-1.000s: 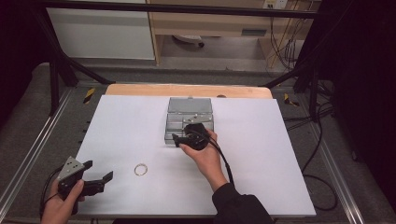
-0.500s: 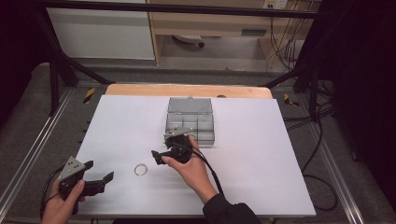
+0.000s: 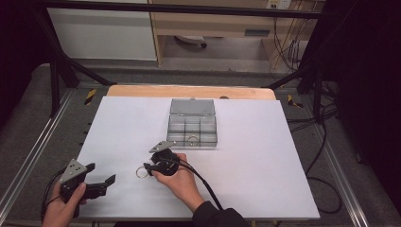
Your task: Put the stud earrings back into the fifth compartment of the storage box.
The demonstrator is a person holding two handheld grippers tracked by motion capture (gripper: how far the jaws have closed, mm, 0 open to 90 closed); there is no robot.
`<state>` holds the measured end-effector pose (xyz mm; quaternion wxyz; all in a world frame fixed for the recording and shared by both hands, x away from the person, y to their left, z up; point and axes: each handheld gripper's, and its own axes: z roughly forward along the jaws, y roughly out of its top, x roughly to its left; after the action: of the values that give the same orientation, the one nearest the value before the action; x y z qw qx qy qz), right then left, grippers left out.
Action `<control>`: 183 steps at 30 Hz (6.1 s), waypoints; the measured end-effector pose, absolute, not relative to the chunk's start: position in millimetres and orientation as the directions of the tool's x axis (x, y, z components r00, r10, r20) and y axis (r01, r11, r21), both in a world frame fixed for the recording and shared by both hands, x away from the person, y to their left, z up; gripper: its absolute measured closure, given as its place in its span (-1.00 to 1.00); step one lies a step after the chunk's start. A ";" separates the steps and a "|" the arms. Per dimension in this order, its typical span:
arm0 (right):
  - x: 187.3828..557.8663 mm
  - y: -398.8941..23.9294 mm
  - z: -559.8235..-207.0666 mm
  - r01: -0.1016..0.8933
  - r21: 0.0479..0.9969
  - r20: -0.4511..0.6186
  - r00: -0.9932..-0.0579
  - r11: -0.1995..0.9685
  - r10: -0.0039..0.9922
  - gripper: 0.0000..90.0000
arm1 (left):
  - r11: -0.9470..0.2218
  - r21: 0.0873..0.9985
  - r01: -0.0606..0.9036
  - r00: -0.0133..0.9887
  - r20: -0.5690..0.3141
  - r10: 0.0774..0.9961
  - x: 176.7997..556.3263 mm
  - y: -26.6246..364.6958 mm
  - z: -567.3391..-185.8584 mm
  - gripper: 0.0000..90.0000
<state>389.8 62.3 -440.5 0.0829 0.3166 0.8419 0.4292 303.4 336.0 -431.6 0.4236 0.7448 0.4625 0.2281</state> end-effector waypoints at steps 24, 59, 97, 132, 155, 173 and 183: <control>383.0 80.6 -454.5 0.402 0.766 0.068 -0.827 0.502 0.558 0.94 | -0.218 0.841 0.495 0.475 -0.052 0.878 303.6 334.4 -431.0 -0.83; 397.3 30.2 -428.6 0.318 0.827 0.015 -0.837 0.464 0.547 0.94 | -0.183 0.836 0.516 0.430 -0.068 0.900 305.5 335.9 -436.3 -0.83; 416.5 -25.2 -404.8 0.360 0.885 0.070 -0.730 0.295 0.680 0.94 | -0.190 0.835 0.516 0.445 -0.073 0.892 304.9 334.8 -436.4 -0.82; 437.9 -71.8 -410.2 0.411 0.889 0.101 -0.605 0.201 0.790 0.94 | -0.198 0.835 0.513 0.454 -0.068 0.888 304.5 333.4 -436.0 -0.82; 458.7 -79.2 -429.4 0.461 0.874 0.134 -0.534 0.155 0.835 0.56 | -0.202 0.835 0.511 0.458 -0.066 0.887 304.3 332.8 -436.0 -0.82; 435.6 -95.4 -390.9 0.467 0.870 0.146 -0.550 0.158 0.822 -0.83 | -0.211 0.840 0.500 0.470 -0.059 0.880 302.5 331.3 -433.9 -0.82; 400.5 -153.8 -381.8 0.423 0.898 0.146 -0.541 0.118 0.828 -0.89 | -0.214 0.848 0.484 0.484 -0.056 0.873 301.4 329.9 -432.6 -0.82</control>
<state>400.5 -153.8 -381.8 0.2016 0.4345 0.7200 0.5021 301.4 329.9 -432.6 0.4310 0.7458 0.4551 0.2256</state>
